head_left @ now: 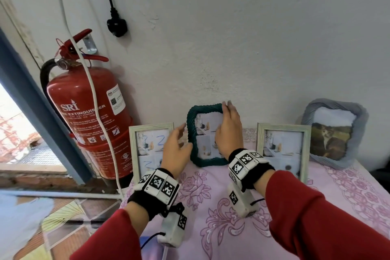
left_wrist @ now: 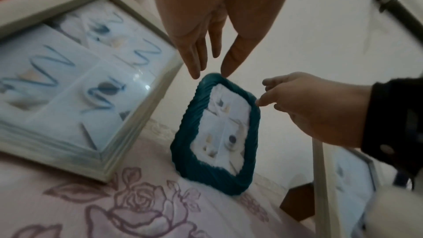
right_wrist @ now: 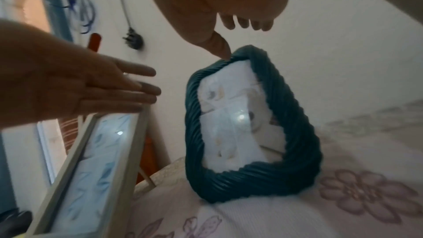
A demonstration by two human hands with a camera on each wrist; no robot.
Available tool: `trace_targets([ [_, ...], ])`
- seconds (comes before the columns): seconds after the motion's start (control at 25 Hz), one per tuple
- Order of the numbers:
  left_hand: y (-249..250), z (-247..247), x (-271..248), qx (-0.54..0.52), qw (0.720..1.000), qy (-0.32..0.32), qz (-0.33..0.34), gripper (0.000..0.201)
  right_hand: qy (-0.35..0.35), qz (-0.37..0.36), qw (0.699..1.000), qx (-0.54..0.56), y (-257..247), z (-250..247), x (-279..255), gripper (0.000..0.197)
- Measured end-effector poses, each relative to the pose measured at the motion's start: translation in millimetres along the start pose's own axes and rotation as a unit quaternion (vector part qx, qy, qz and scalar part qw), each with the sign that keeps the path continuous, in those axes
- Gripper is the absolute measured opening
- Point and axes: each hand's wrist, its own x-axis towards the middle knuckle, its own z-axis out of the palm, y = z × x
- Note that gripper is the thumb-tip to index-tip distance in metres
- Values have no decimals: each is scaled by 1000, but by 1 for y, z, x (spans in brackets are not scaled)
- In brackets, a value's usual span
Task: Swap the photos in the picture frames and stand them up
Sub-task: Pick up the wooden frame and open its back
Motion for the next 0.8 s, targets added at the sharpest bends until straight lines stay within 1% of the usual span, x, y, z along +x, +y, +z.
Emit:
trace_targets([
  [0.08,5,-19,2,7,998,53,33,51,20,-52,998,-1,-17,3,-1,65],
  [0.16,4,-42,4,37,993,102,48,46,10,-85,996,37,-33,10,-5,56],
  [0.2,2,-53,5,56,989,126,44,46,-2,-92,994,66,-39,16,-9,51],
  [0.28,-8,-75,4,103,978,181,16,49,-43,-76,988,128,-51,28,-18,46],
  [0.36,-22,-91,1,120,969,216,-31,58,-104,-36,977,184,-57,40,-29,49],
  [0.4,-29,-98,-1,111,969,212,-57,64,-139,-18,970,198,-58,46,-34,55],
  [0.48,-42,-106,-6,67,978,161,-113,75,-215,10,955,204,-56,56,-42,68],
  [0.52,-48,-108,-8,35,981,127,-143,76,-246,24,947,207,-55,59,-47,72],
  [0.56,-52,-109,-11,8,981,95,-170,73,-266,36,940,211,-54,62,-50,74],
  [0.6,-54,-110,-13,-3,980,72,-187,66,-273,45,936,216,-53,64,-54,74],
  [0.64,-56,-110,-15,2,980,61,-191,59,-268,51,936,222,-52,65,-56,70],
  [0.72,-53,-110,-20,30,981,57,-181,47,-242,61,941,230,-53,65,-58,59],
  [0.8,-46,-112,-24,40,983,56,-169,39,-214,78,947,227,-55,61,-59,47],
])
